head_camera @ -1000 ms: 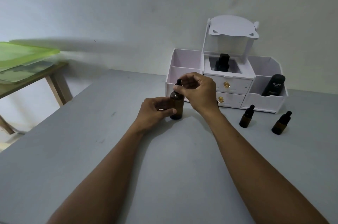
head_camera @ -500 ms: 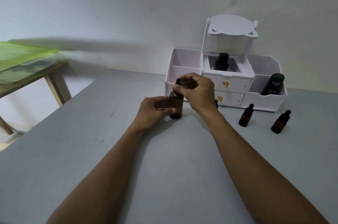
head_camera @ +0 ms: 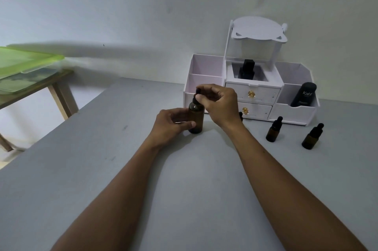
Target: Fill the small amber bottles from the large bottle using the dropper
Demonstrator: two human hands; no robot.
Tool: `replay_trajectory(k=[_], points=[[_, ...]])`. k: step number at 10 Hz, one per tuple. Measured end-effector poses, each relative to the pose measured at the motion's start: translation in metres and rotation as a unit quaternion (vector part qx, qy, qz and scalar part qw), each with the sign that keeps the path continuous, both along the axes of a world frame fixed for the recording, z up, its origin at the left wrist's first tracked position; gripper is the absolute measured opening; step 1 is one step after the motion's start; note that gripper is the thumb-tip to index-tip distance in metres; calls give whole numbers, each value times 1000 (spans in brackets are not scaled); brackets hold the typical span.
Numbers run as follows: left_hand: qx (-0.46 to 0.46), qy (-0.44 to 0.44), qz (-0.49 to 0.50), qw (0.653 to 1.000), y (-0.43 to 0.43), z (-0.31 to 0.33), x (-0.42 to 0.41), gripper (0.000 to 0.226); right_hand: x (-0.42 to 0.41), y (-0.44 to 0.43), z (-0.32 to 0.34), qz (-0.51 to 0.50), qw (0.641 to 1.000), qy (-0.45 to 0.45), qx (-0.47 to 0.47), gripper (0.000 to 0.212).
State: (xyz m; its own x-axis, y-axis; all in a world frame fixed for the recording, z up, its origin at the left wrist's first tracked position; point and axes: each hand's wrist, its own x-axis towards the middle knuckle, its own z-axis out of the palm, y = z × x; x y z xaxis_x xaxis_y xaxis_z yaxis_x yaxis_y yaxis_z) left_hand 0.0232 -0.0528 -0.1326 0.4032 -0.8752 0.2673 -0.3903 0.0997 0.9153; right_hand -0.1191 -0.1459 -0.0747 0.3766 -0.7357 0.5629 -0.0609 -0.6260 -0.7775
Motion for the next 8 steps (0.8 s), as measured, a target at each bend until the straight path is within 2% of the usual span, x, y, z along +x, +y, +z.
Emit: replay_trajectory(k=[6, 7, 8], points=[[1, -14, 2, 1000, 2, 1, -2, 48, -1, -3, -6, 1, 1000, 20, -3, 21], [-8, -20, 8, 1000, 5, 2, -4, 55, -4, 5, -8, -11, 1000, 20, -16, 27], [5, 0, 37, 999, 14, -2, -10, 62, -14, 23, -25, -47, 998, -7, -51, 23]])
